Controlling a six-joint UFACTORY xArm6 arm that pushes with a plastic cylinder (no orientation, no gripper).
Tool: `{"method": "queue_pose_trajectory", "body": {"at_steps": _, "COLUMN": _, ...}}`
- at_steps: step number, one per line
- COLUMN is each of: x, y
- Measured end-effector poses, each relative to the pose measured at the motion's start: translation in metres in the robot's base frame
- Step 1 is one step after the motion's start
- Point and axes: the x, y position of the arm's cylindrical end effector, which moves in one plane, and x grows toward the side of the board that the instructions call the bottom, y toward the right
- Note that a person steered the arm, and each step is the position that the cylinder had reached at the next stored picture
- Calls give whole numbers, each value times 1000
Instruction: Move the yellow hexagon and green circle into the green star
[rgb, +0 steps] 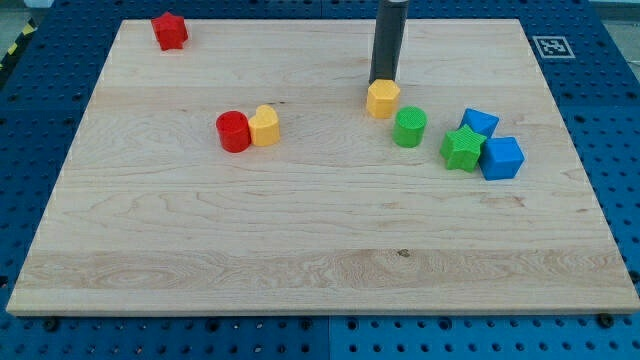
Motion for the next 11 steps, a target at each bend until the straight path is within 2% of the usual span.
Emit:
{"method": "queue_pose_trajectory", "body": {"at_steps": 1, "x": 39, "y": -14}}
{"method": "queue_pose_trajectory", "body": {"at_steps": 5, "x": 56, "y": -27}}
{"method": "queue_pose_trajectory", "body": {"at_steps": 8, "x": 85, "y": -47}}
{"method": "queue_pose_trajectory", "body": {"at_steps": 10, "x": 98, "y": 33}}
{"method": "queue_pose_trajectory", "body": {"at_steps": 11, "x": 71, "y": 17}}
